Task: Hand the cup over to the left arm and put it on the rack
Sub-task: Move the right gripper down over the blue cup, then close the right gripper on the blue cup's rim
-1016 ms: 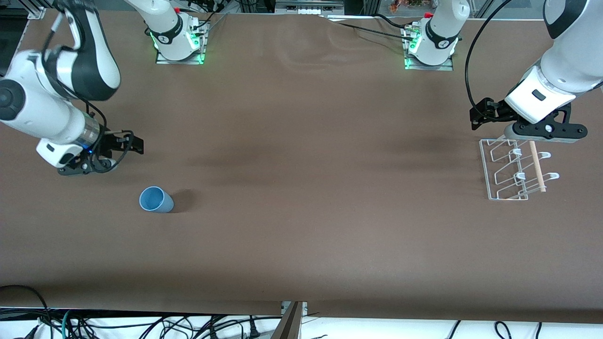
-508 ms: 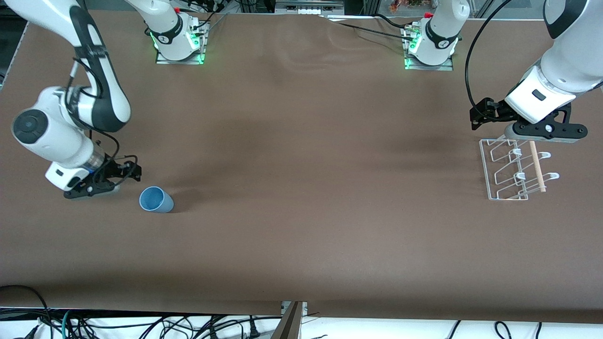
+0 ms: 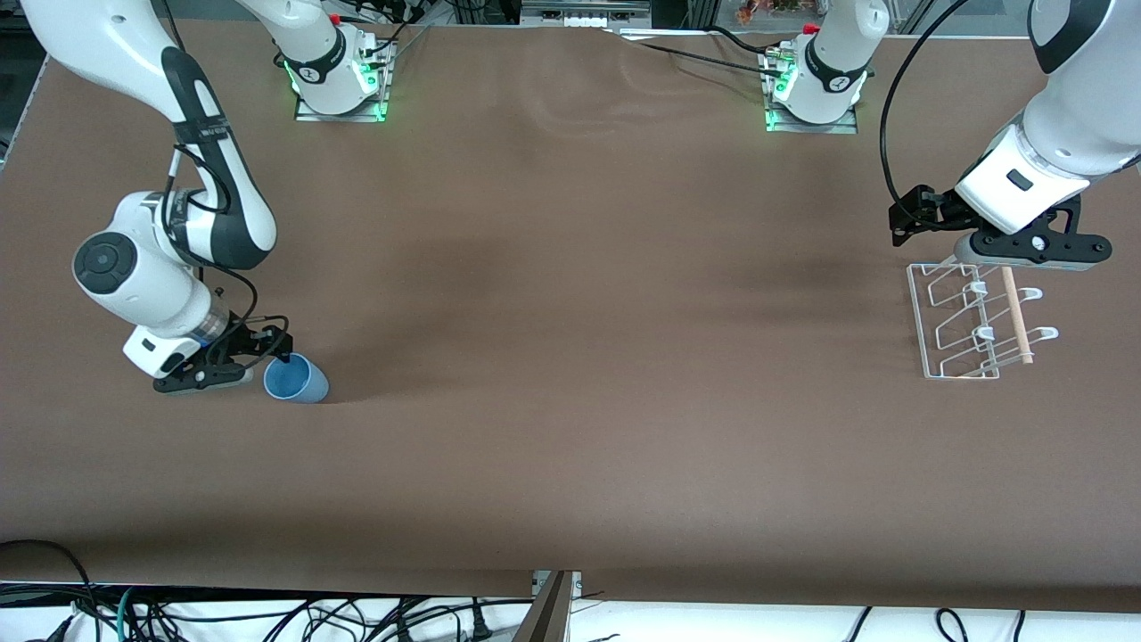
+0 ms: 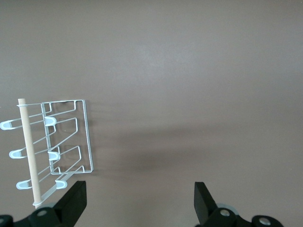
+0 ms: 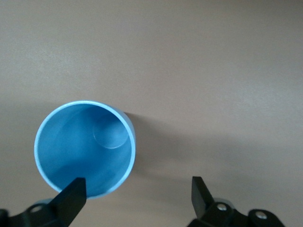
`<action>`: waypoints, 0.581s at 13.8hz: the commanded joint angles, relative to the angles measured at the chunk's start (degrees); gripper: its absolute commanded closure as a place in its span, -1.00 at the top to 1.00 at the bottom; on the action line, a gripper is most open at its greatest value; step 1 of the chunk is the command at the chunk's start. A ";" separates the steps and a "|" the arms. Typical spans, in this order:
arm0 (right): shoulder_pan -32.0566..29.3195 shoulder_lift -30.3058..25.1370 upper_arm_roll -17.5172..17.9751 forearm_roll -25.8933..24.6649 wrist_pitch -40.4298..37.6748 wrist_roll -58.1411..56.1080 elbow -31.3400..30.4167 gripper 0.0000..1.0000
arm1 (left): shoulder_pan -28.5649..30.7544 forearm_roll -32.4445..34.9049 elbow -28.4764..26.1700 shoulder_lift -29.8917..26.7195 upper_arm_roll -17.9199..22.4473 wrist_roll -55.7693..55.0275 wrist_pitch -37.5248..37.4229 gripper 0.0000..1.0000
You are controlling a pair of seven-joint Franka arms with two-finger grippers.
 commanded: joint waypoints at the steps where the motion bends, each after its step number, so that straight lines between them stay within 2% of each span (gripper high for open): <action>1: -0.72 2.12 0.85 -0.81 1.99 1.58 1.32 0.97 | 0.47 0.15 -0.17 -0.84 -0.34 0.76 -0.35 1.00; 2: -0.72 2.29 0.85 -0.73 2.00 1.85 1.93 0.83 | 0.47 0.15 -0.17 -0.84 -0.34 0.76 -0.35 1.00; 3: -0.72 2.64 0.85 -0.72 2.00 1.85 2.46 0.82 | 0.47 0.15 -0.17 -0.84 -0.34 0.76 -0.35 1.00; 8: -1.24 2.65 1.99 -0.55 1.47 2.38 4.22 0.95 | 0.47 0.15 -0.17 -0.84 -0.34 0.76 -0.35 1.00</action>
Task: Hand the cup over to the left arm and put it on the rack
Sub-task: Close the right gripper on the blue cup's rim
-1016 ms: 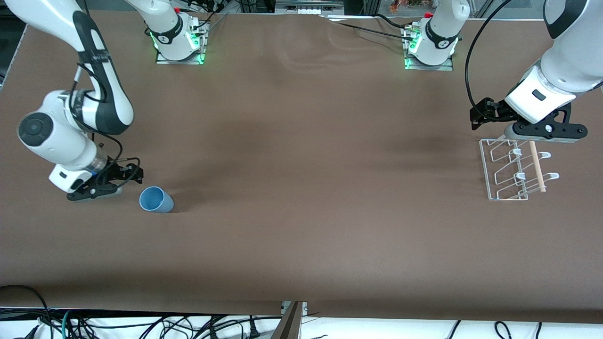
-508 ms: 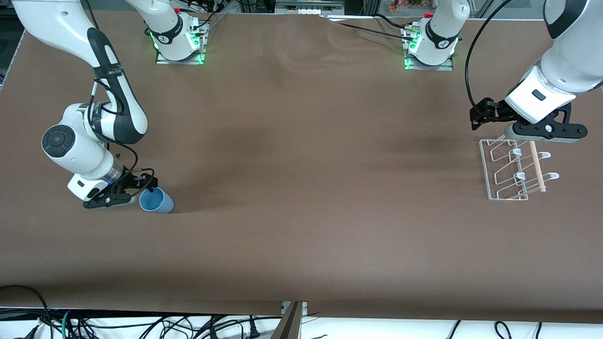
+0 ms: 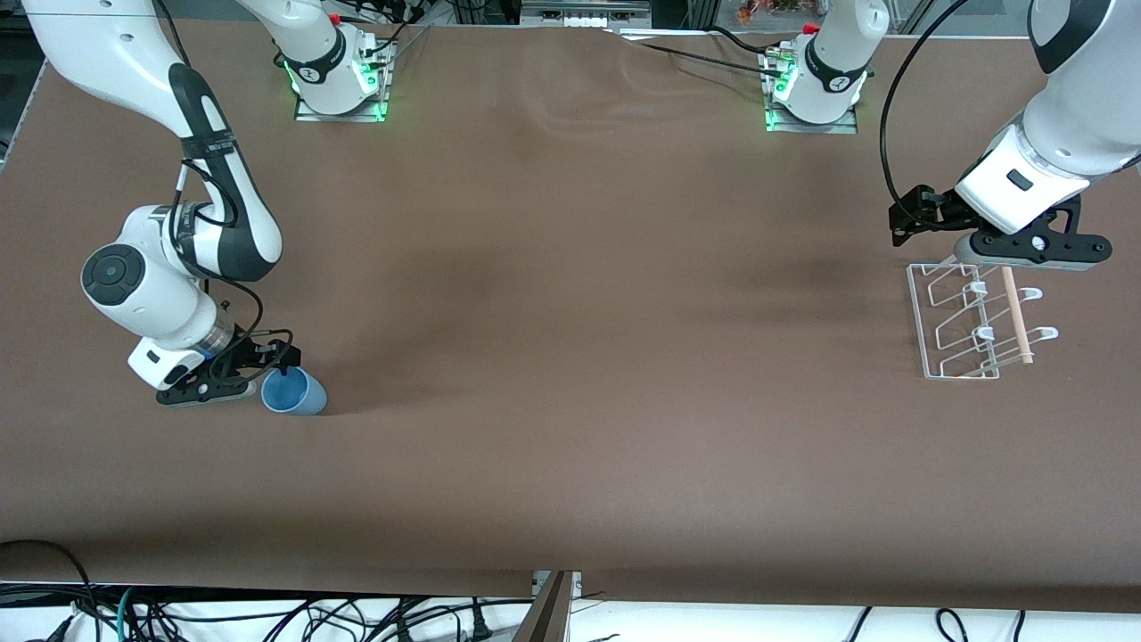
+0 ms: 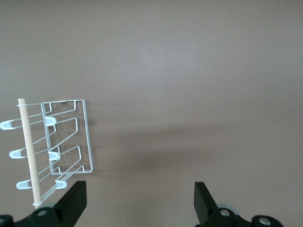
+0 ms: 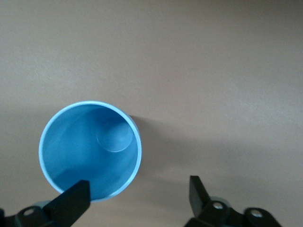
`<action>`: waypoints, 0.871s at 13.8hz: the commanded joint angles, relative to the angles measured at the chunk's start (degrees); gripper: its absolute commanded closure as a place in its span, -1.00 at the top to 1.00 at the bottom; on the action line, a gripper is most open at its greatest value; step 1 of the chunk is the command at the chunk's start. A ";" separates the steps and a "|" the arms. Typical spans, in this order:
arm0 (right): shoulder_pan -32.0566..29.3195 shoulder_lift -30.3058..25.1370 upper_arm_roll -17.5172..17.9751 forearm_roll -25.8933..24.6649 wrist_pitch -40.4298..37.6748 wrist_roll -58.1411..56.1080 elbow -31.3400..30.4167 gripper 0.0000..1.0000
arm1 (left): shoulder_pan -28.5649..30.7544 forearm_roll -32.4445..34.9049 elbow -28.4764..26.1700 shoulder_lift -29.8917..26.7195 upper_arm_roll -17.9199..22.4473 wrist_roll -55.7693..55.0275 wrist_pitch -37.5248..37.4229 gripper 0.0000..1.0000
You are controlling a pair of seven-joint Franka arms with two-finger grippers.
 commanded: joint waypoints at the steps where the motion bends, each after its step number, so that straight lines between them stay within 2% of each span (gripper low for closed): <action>1: -1.40 -0.51 1.63 -0.38 -0.05 1.08 1.11 0.95 | 0.47 0.15 -0.17 -0.84 -0.34 0.76 -0.35 1.00; 4: -2.18 -1.23 2.33 0.50 -0.22 1.79 1.98 0.95 | 0.47 0.15 -0.17 -0.76 -0.34 0.76 -0.35 1.00; 12: -2.90 1.94 3.30 0.33 1.88 4.95 3.75 0.95 | 0.47 0.15 -0.17 -0.84 -0.34 0.76 -0.35 1.00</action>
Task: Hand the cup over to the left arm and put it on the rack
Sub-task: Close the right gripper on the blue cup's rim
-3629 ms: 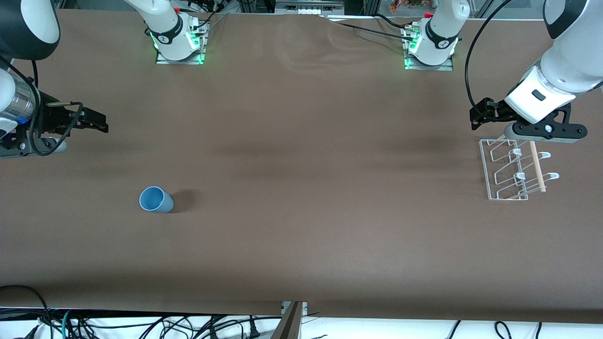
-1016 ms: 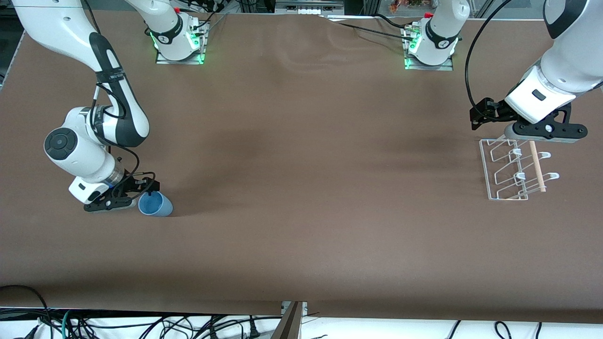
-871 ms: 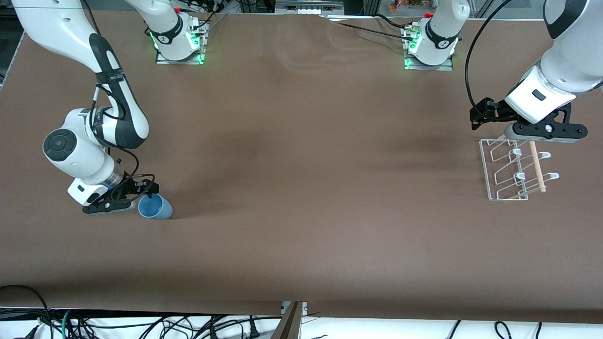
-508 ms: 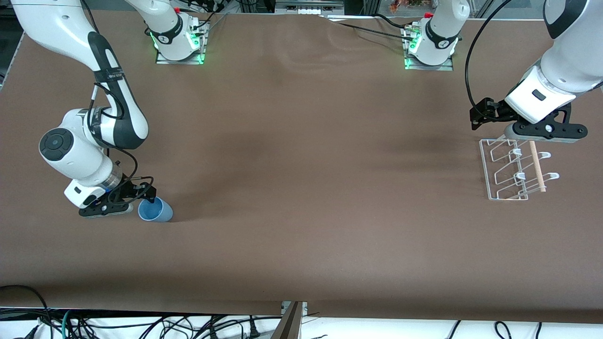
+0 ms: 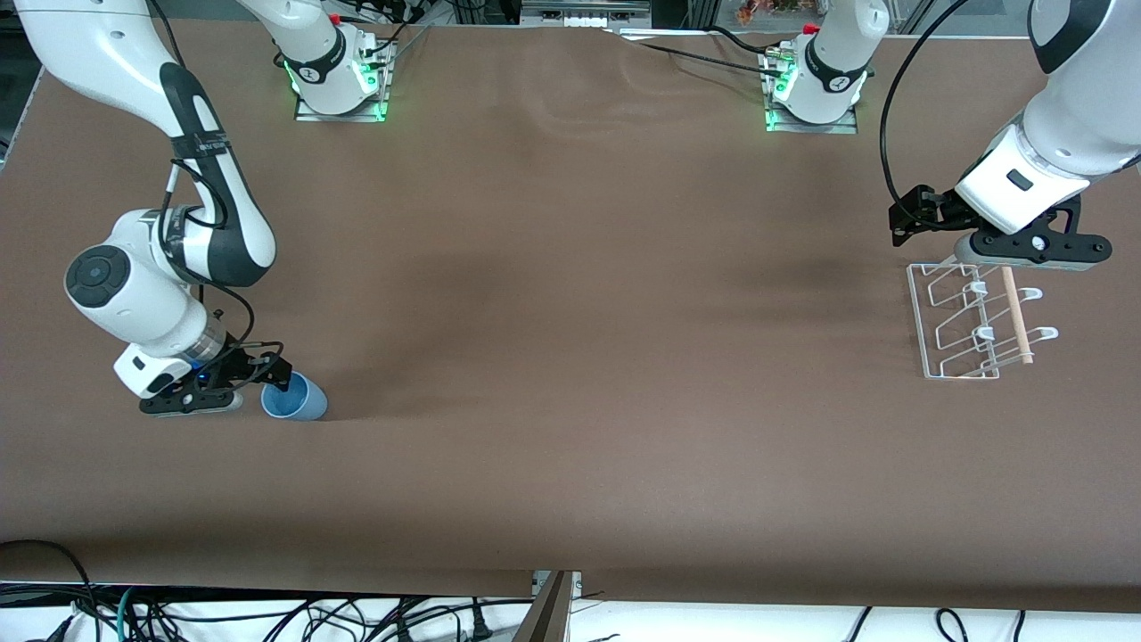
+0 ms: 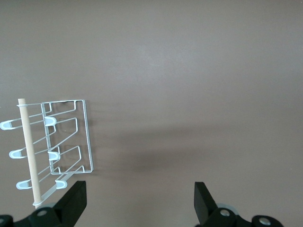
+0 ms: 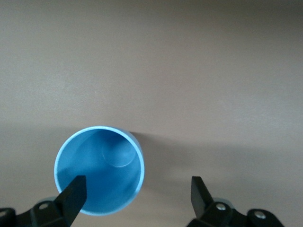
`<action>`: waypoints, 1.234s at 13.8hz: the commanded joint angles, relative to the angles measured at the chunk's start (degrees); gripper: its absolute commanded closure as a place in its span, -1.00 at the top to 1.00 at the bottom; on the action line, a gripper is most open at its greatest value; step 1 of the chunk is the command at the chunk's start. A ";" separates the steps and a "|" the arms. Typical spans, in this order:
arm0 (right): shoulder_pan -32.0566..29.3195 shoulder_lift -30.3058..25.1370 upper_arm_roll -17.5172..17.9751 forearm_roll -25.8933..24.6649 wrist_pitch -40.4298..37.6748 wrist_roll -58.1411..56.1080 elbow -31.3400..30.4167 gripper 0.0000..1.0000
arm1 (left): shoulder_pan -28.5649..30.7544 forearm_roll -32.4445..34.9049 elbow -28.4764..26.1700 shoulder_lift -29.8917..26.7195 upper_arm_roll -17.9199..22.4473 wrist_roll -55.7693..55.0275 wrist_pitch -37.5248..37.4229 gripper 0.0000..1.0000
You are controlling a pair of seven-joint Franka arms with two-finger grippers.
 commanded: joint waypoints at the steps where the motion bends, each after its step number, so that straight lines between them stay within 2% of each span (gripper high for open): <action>1: -1.17 1.24 1.19 0.13 1.65 1.10 0.89 0.95 | 0.47 0.15 -0.17 -0.76 -0.34 0.76 -0.35 1.00; 6: -1.35 1.68 1.37 0.13 1.74 1.28 1.50 0.90 | 0.47 0.15 -0.17 -0.76 -0.25 0.76 -0.35 1.00; 7: -1.52 1.68 1.46 0.22 1.83 1.28 1.07 0.81 | 0.47 0.15 -0.17 -0.84 -0.34 0.76 -0.35 1.00; 8: -1.53 1.94 1.46 0.22 2.00 1.28 1.06 0.57 | 0.47 0.15 -0.17 -0.84 -0.34 0.76 -0.35 1.00; 13: -1.61 2.12 1.46 0.31 2.09 1.36 0.89 0.47 | 0.47 0.15 -0.17 -0.84 -0.34 0.76 -0.35 1.00; 14: -1.61 2.12 1.63 0.39 2.09 1.80 0.45 0.36 | 0.47 0.15 -0.17 -0.84 -0.34 0.76 -0.35 1.00; 17: -1.61 2.65 2.34 0.39 2.09 3.74 0.10 0.27 | 0.47 0.15 -0.17 -0.76 -0.34 0.76 -0.35 1.00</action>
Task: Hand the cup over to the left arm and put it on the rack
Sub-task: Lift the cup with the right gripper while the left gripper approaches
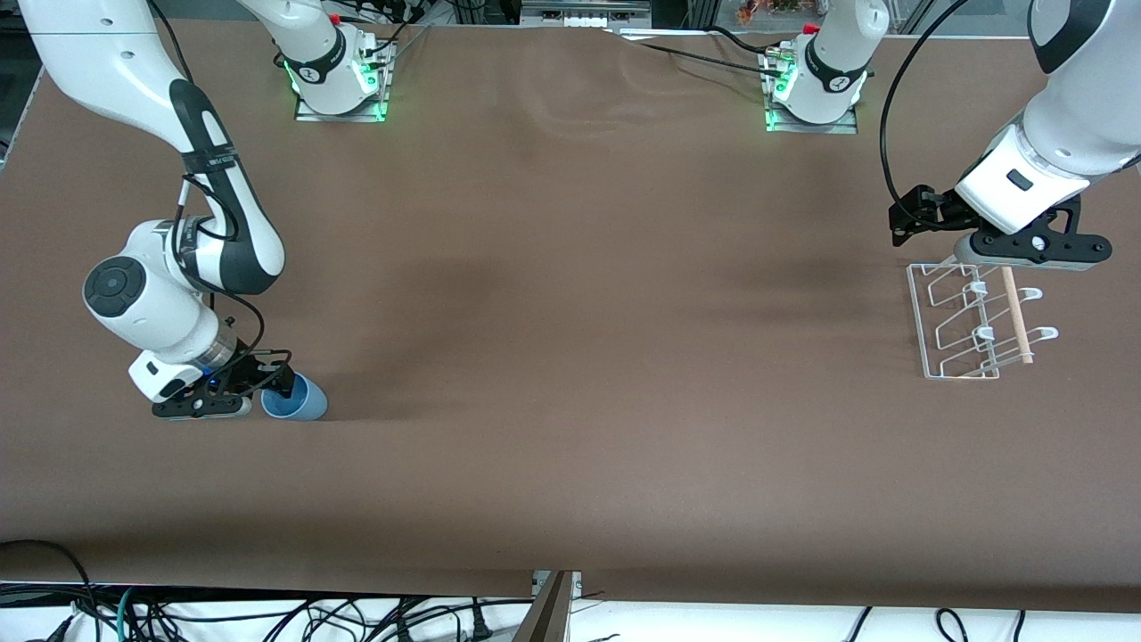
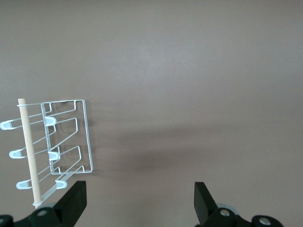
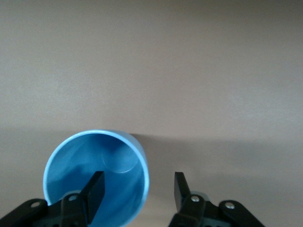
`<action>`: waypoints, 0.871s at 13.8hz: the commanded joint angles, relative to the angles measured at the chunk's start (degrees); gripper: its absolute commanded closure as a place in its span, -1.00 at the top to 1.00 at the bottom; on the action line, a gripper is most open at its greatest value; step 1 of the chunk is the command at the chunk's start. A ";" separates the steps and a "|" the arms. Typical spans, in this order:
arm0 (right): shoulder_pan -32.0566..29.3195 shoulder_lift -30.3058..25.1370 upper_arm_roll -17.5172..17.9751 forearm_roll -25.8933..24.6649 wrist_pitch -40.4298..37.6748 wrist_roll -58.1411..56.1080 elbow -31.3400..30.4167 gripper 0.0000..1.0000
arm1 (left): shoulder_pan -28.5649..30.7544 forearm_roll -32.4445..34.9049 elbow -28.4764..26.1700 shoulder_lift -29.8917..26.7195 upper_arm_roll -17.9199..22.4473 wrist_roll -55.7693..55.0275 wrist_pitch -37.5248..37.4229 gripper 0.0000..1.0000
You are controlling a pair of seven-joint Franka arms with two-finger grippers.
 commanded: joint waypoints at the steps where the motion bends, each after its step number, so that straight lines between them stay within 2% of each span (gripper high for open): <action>1: -1.15 0.38 1.57 0.37 0.27 1.19 -0.18 0.04 | 0.47 0.15 -0.17 -0.76 -0.34 0.76 -0.35 1.00; 3: -1.15 0.29 1.66 0.37 0.01 2.41 -0.18 -0.51 | 0.47 0.15 -0.17 -0.76 -0.34 0.76 -0.35 1.00; 4: -1.15 0.20 2.10 0.37 0.01 4.59 -0.18 -0.85 | 0.47 0.15 -0.17 -0.76 -0.34 0.76 -0.35 1.00; 5: -1.15 0.20 2.71 0.37 0.01 6.27 -0.18 -1.00 | 0.47 0.15 -0.17 -0.76 -0.34 0.76 -0.35 1.00; 8: -0.89 -0.93 3.24 0.63 -2.78 7.59 0.25 -1.00 | 0.47 0.15 -0.17 -0.76 -0.25 0.76 -0.35 1.00; 10: -0.54 -3.65 4.21 0.63 -8.93 14.16 0.87 -1.00 | 0.47 0.15 -0.17 -0.76 -0.25 0.76 -0.35 1.00; 12: -0.54 -6.29 7.45 1.16 -18.49 18.04 1.92 -1.00 | 0.47 0.15 -0.17 -0.76 -0.25 0.76 -0.35 1.00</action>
